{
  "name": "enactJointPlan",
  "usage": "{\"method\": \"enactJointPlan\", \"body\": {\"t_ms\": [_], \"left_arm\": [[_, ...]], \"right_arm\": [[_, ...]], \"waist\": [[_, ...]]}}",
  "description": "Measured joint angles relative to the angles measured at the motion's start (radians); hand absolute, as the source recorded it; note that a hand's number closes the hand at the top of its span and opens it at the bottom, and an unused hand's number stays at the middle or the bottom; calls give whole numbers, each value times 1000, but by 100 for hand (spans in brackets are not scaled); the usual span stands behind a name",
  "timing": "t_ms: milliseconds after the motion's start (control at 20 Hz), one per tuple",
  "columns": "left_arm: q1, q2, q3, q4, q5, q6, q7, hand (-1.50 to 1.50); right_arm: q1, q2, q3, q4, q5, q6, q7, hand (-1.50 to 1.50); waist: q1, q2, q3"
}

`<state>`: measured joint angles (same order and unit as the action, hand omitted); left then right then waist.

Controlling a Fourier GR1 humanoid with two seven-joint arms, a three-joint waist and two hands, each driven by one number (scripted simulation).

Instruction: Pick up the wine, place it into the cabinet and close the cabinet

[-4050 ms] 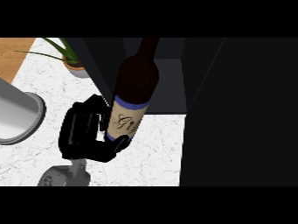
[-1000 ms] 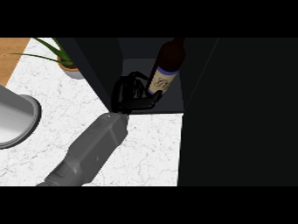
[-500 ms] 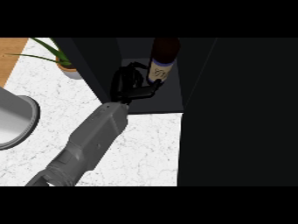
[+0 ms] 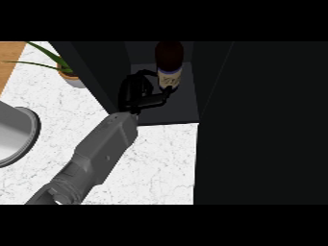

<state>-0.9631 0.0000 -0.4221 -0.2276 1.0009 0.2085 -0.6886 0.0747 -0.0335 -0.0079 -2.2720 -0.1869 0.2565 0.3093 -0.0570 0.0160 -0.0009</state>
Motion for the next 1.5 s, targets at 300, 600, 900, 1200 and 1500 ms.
{"method": "enactJointPlan", "body": {"t_ms": [300,600,900,1200,1500], "left_arm": [[-16,-2,43,57,3,-37,-69,150],[-19,-2,46,56,-19,-44,-135,-150],[-2,-2,34,17,-46,-82,-174,-150],[35,-2,1,-69,-68,-49,-150,-150],[126,11,-49,-245,-109,-11,-101,-150]], "right_arm": [[-8,-11,-17,15,-5,7,-7,-150],[0,-8,-22,20,7,8,-29,-150],[-2,-7,-15,13,23,0,-20,-150],[-10,-6,-10,-8,28,-16,12,-150],[39,3,5,-39,44,-14,8,-150]], "waist": [[2,4,-3],[4,8,-8],[15,8,-11],[36,2,-12],[65,-17,-5]]}}
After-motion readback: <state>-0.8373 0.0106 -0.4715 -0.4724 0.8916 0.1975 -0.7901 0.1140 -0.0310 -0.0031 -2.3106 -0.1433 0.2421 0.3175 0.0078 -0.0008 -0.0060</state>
